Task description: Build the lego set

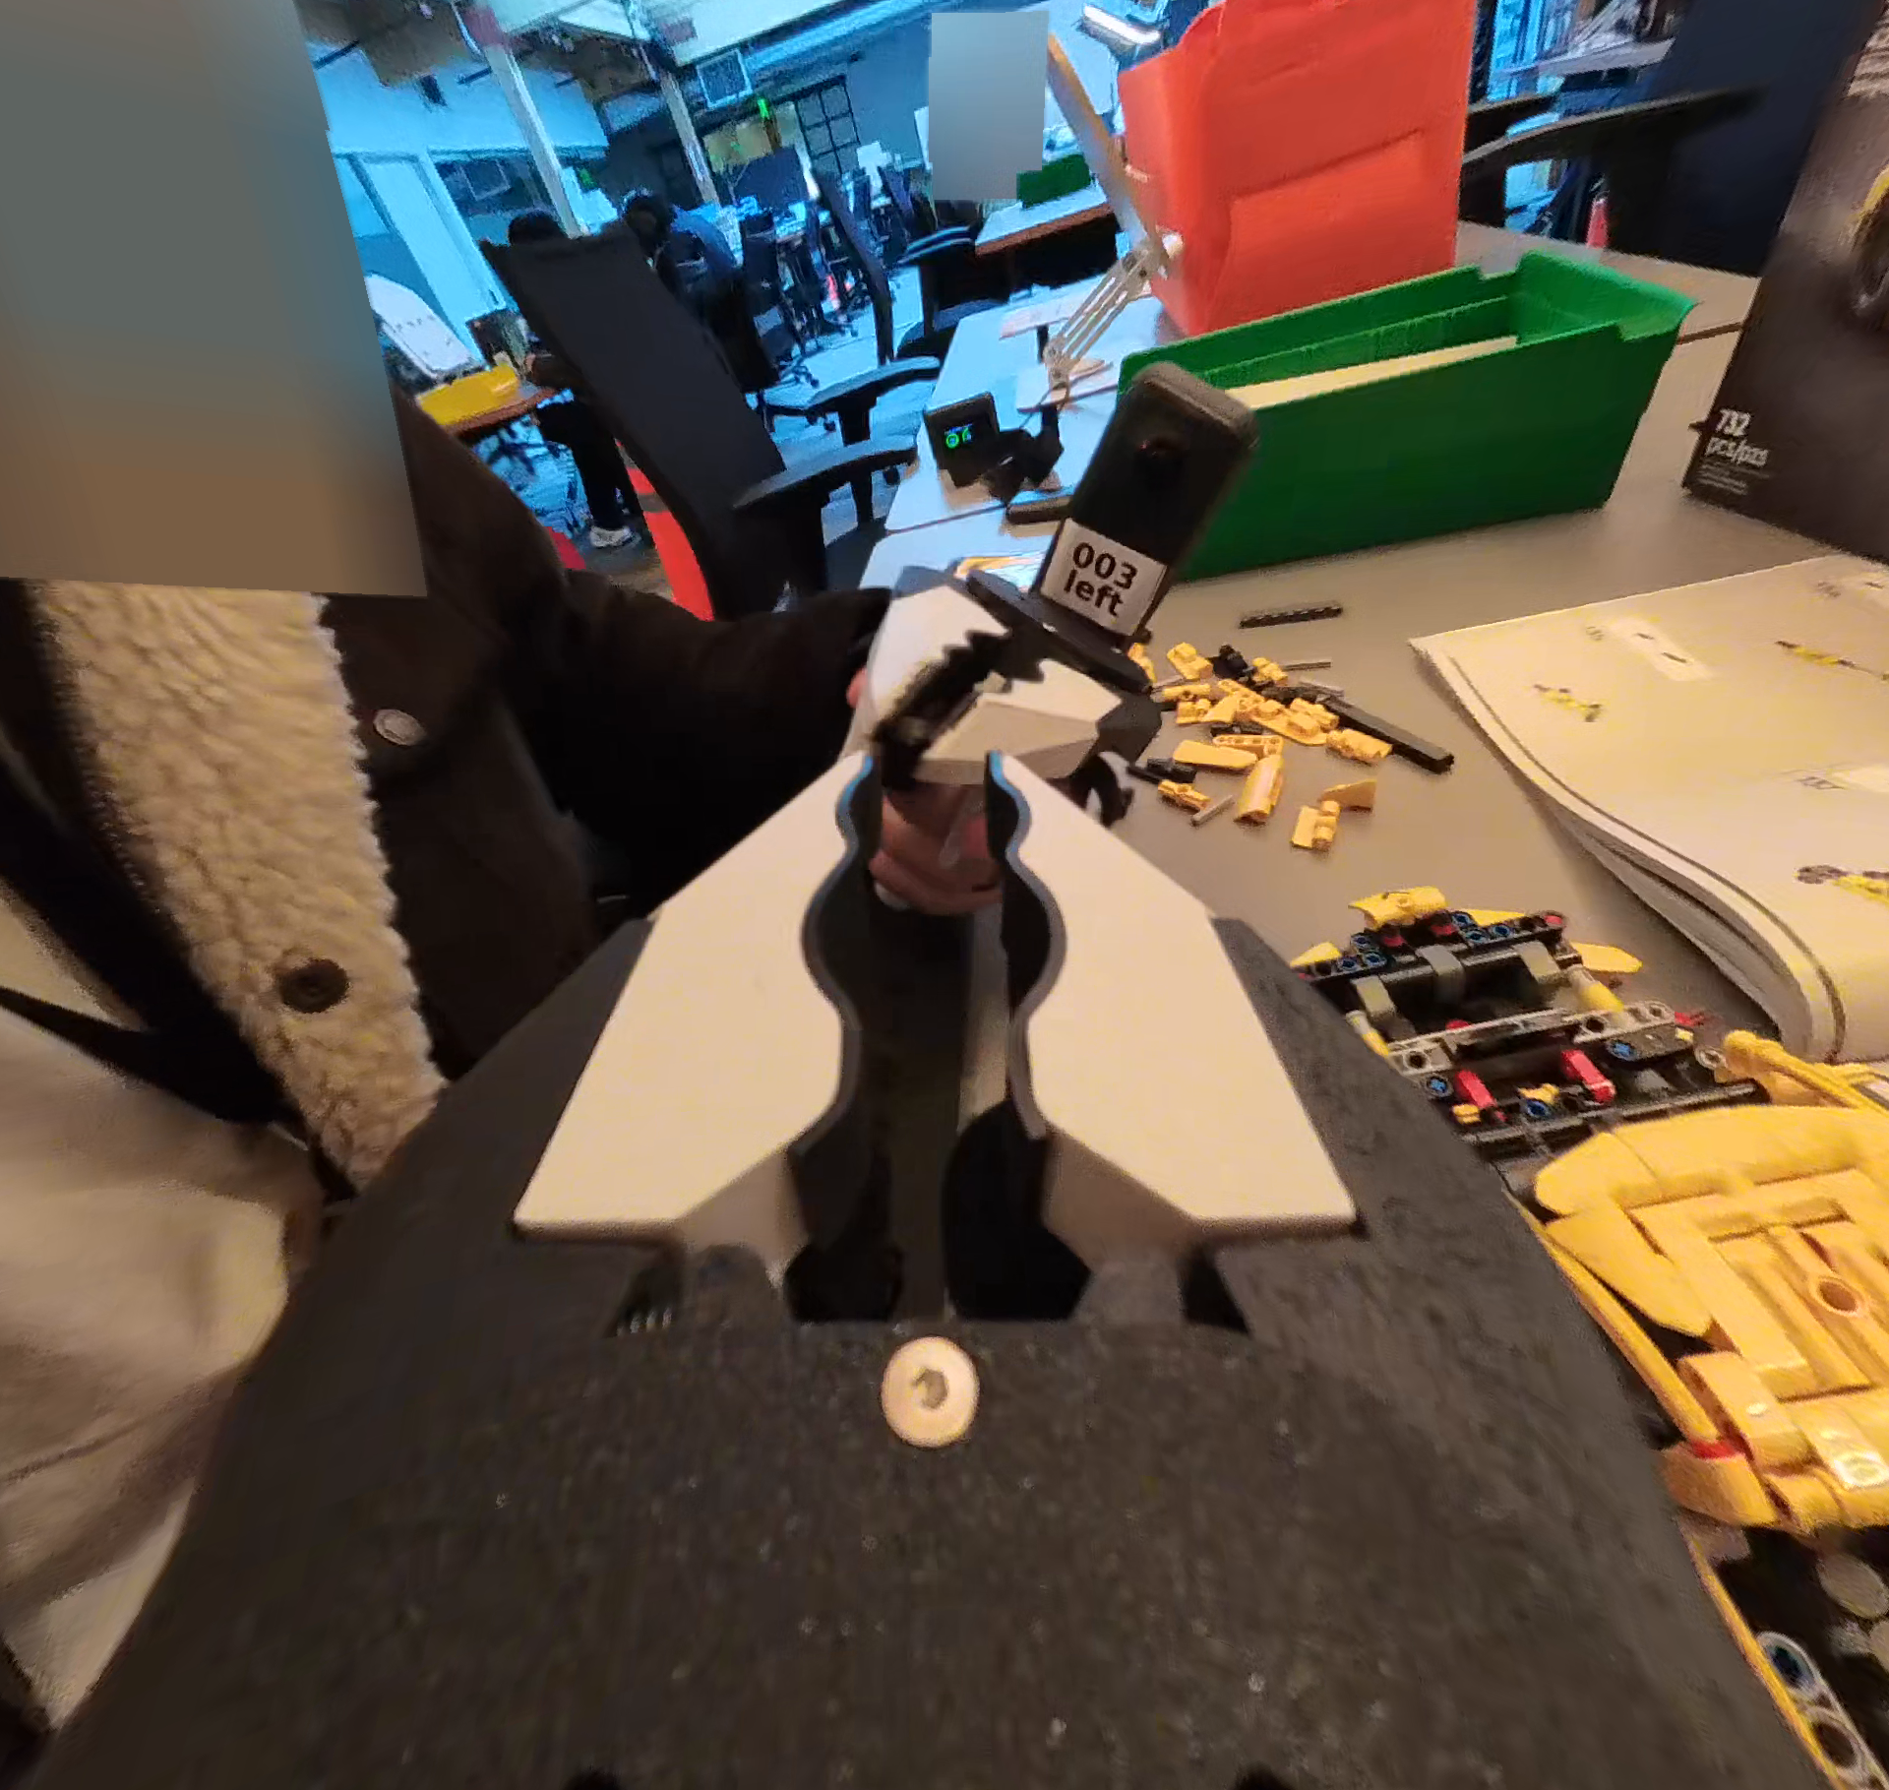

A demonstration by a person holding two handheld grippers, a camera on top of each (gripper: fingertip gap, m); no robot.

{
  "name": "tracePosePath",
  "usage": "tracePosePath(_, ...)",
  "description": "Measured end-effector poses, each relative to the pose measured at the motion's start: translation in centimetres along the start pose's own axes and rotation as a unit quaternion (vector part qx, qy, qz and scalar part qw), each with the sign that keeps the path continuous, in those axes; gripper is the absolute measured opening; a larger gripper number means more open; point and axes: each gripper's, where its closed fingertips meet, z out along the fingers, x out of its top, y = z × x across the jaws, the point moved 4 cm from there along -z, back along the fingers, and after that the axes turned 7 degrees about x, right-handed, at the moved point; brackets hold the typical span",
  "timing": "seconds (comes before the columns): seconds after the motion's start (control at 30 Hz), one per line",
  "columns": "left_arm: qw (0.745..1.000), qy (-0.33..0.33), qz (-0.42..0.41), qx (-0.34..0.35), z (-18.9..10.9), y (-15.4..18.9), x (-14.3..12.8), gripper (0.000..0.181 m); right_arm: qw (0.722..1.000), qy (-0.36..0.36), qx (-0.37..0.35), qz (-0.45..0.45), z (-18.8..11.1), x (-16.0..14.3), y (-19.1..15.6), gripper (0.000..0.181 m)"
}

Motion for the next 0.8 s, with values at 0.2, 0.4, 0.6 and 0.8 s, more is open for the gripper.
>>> tracePosePath(0.2, 1.0, -0.012, -0.004, -0.008, 0.3, 0.2, -0.4, 0.006, 1.0, 0.012, 0.012, -0.023, 0.6, 0.0, -0.8, 0.01)
tracePosePath(0.4, 1.0, -0.011, -0.008, -0.002, 0.3, 0.1, -0.4, 0.006, 1.0, 0.012, 0.012, -0.015, 0.4, -0.2, -0.5, 0.006)
tracePosePath(0.6, 0.986, -0.043, 0.112, 0.117, 0.1, -1.4, -0.8, 0.014, 0.999, 0.008, -0.009, 0.05, -0.7, -1.3, 1.3, 0.006)
tracePosePath(0.8, 0.969, -0.08, 0.164, 0.165, 0.2, -2.2, -1.8, 0.014, 0.997, -0.017, -0.004, 0.073, -1.0, -2.0, 1.4, 0.006)
